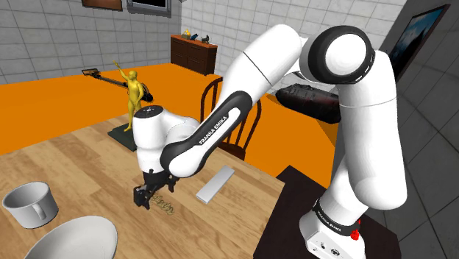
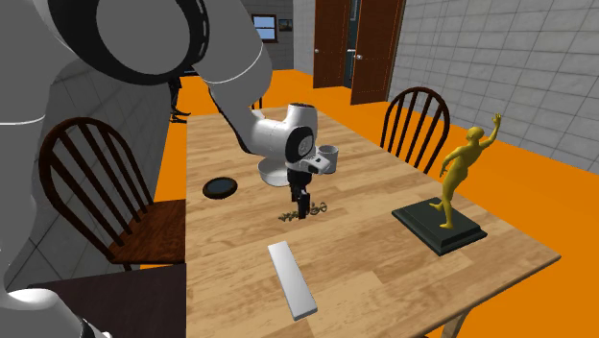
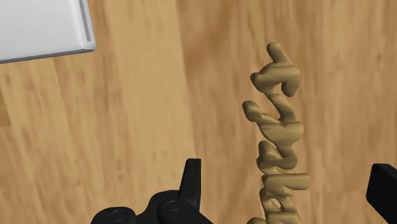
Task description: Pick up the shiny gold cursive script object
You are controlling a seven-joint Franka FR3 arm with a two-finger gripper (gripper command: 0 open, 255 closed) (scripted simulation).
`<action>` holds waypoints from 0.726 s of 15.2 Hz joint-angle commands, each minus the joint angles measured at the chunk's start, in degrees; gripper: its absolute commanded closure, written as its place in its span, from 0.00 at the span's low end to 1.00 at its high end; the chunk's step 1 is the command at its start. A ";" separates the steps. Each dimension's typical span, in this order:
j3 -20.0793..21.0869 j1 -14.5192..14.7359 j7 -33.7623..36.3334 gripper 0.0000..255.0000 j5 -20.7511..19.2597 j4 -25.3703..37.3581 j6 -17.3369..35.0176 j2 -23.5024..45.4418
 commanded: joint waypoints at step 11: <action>-0.46 0.32 0.32 1.00 -0.55 0.21 0.78 1.01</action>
